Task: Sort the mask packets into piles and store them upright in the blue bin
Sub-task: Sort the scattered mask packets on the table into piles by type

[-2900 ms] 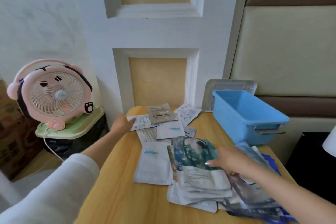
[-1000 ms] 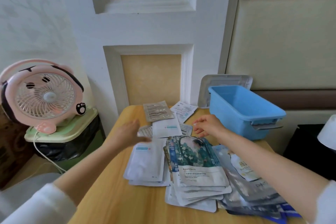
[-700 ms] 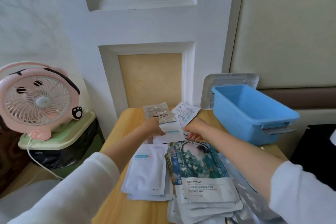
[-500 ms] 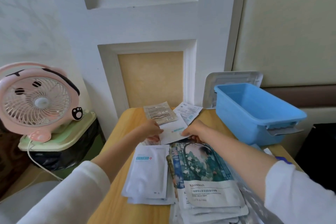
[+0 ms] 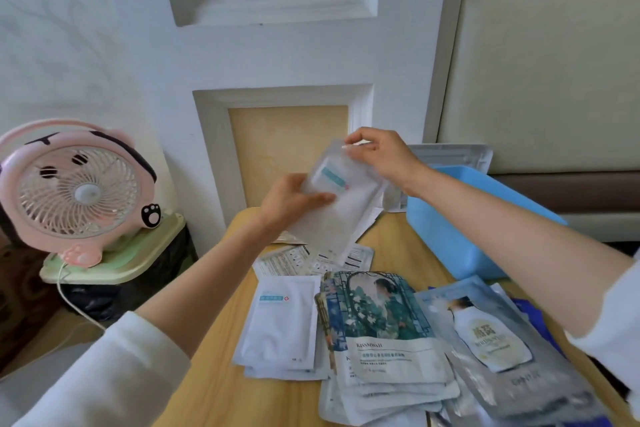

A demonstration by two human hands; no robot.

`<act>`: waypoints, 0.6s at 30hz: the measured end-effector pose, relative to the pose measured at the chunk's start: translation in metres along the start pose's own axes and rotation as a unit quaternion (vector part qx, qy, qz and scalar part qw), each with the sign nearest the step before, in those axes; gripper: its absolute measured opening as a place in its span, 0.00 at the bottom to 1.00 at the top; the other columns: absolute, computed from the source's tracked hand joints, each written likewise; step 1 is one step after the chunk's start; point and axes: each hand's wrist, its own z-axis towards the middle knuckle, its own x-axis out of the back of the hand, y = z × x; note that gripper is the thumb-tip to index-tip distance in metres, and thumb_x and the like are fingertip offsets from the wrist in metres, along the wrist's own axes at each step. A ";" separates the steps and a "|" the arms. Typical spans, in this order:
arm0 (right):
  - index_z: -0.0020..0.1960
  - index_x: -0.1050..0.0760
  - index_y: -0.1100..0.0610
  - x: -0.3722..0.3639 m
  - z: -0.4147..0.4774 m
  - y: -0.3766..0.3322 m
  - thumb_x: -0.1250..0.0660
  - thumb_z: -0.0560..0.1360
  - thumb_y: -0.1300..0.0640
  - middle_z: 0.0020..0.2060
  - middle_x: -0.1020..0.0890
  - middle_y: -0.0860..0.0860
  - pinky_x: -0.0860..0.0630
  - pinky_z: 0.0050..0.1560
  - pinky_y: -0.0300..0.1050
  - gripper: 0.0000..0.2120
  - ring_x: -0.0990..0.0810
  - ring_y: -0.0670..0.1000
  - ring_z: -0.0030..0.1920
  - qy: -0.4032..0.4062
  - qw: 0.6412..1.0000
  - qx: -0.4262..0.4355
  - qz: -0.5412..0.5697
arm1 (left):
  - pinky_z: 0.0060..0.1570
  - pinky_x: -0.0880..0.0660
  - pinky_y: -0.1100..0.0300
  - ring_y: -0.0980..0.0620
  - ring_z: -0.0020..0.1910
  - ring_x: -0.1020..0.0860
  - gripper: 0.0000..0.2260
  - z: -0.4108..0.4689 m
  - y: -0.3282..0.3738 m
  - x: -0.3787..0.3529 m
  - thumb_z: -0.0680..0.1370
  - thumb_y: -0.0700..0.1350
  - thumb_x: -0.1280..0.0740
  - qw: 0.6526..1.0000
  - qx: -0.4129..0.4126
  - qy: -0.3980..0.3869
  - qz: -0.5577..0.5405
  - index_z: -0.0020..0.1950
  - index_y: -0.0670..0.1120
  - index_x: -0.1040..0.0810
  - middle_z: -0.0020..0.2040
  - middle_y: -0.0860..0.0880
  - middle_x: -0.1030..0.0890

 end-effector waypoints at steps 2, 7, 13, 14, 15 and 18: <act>0.55 0.24 0.63 -0.001 0.002 0.010 0.34 0.76 0.59 0.46 0.18 0.57 0.24 0.36 0.37 0.10 0.22 0.49 0.39 0.020 0.998 -0.052 0.009 | 0.35 0.20 0.58 0.50 0.34 0.20 0.09 -0.015 -0.014 0.010 0.72 0.43 0.28 0.990 0.093 0.060 -0.082 0.50 0.42 0.22 0.39 0.47 0.18; 0.57 0.24 0.59 -0.009 -0.015 0.077 0.35 0.76 0.59 0.56 0.21 0.55 0.27 0.47 0.42 0.10 0.23 0.51 0.49 -0.116 0.927 -0.160 -0.318 | 0.29 0.24 0.63 0.53 0.31 0.19 0.07 -0.065 -0.067 0.033 0.74 0.42 0.30 0.960 0.218 0.097 -0.145 0.50 0.40 0.21 0.34 0.50 0.17; 0.69 0.34 0.56 -0.039 -0.026 0.126 0.30 0.72 0.48 0.68 0.29 0.53 0.32 0.62 0.43 0.30 0.30 0.52 0.66 -0.197 0.907 -0.216 -0.303 | 0.62 0.33 0.53 0.46 0.62 0.31 0.42 -0.102 -0.118 0.008 0.66 0.57 0.25 0.929 0.209 0.016 0.304 0.72 0.45 0.42 0.64 0.44 0.32; 0.70 0.35 0.56 -0.045 -0.023 0.132 0.29 0.71 0.46 0.68 0.30 0.52 0.32 0.64 0.45 0.32 0.31 0.53 0.67 -0.191 0.906 -0.227 -0.303 | 0.64 0.37 0.55 0.46 0.65 0.36 0.45 -0.105 -0.122 0.004 0.65 0.61 0.27 0.903 0.154 0.011 0.402 0.74 0.49 0.46 0.66 0.46 0.37; 0.69 0.35 0.56 -0.049 -0.020 0.138 0.28 0.69 0.44 0.67 0.29 0.52 0.31 0.64 0.46 0.33 0.30 0.53 0.66 -0.184 0.902 -0.232 -0.313 | 0.64 0.39 0.56 0.47 0.65 0.38 0.44 -0.105 -0.122 0.003 0.65 0.64 0.29 0.888 0.103 0.000 0.448 0.73 0.53 0.47 0.66 0.47 0.39; 0.51 0.27 0.56 -0.053 -0.011 0.144 0.26 0.66 0.44 0.47 0.24 0.49 0.30 0.42 0.40 0.22 0.26 0.49 0.48 -0.180 0.897 -0.246 -0.319 | 0.61 0.38 0.58 0.50 0.63 0.37 0.28 -0.098 -0.123 0.008 0.70 0.64 0.34 0.885 0.039 -0.080 0.458 0.68 0.60 0.37 0.65 0.50 0.37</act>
